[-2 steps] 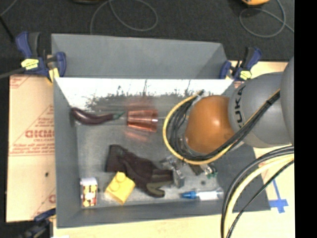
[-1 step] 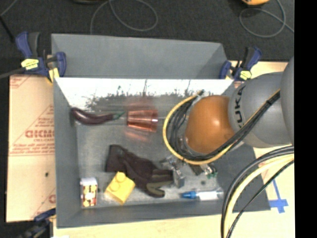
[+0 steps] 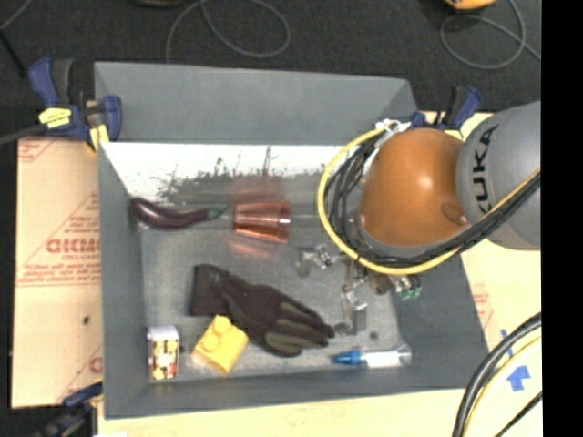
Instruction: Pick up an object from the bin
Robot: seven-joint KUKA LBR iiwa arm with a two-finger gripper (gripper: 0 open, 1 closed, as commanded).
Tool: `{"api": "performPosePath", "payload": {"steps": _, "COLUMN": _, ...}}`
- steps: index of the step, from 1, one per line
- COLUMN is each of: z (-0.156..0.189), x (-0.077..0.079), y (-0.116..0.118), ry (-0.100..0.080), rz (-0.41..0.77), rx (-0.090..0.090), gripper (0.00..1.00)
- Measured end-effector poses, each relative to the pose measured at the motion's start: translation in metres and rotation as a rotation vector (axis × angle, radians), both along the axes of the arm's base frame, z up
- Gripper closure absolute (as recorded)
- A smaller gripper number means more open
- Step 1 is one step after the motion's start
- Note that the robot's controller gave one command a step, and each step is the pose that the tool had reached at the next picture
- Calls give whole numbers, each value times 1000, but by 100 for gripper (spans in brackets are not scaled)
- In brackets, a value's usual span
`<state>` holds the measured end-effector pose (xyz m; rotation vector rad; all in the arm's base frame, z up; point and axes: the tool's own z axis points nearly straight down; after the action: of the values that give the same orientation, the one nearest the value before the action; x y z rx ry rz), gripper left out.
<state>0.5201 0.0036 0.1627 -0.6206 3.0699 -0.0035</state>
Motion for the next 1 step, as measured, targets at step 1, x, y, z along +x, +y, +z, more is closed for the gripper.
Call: {"api": "performPosePath", "payload": {"steps": 1, "z": 0, "x": 1, "y": 0, "ry": -2, "rz": 0, "rx": 0, "gripper": 0}}
